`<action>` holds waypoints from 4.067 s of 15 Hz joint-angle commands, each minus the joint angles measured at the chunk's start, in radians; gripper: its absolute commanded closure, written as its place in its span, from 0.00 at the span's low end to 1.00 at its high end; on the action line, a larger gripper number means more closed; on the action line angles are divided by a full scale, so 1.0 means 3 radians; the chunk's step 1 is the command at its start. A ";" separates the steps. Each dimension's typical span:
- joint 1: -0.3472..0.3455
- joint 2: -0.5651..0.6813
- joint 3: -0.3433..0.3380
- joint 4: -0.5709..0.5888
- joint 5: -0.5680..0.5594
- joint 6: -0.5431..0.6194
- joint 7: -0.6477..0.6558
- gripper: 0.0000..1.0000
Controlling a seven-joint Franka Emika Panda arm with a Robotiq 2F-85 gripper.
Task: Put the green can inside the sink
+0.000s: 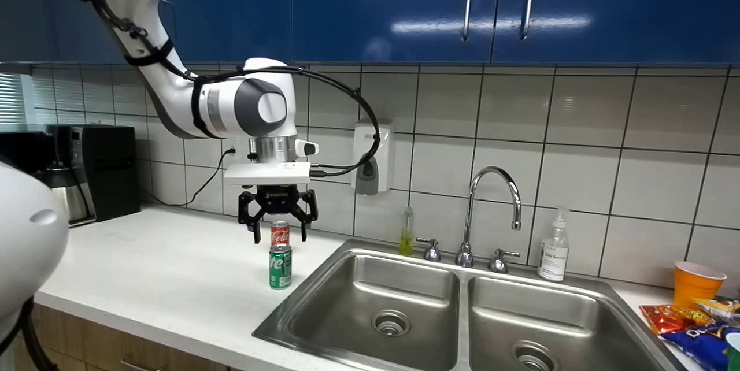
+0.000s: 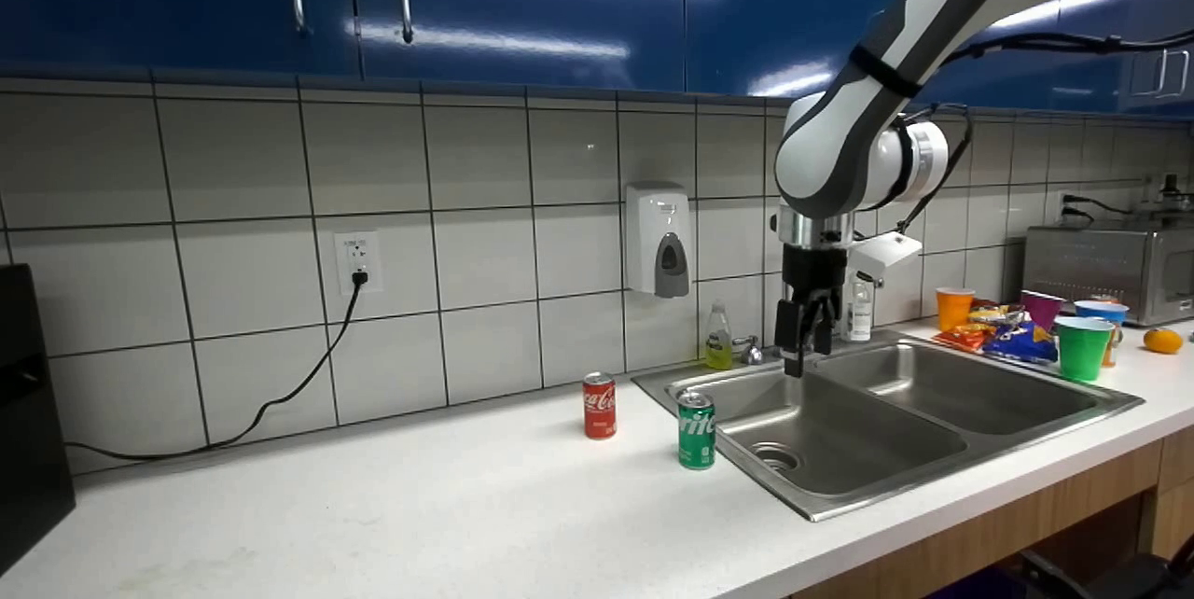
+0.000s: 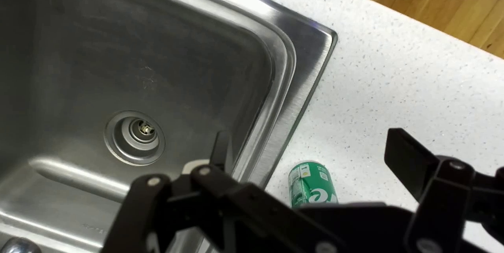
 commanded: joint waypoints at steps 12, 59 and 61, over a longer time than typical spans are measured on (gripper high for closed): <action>-0.0022 0.0452 0.0191 0.0219 0.0003 0.0192 0.0103 0.00; -0.0032 0.1541 0.0451 0.0919 -0.0006 0.0586 0.0186 0.00; -0.0036 0.1600 0.0458 0.0970 -0.0003 0.0591 0.0186 0.00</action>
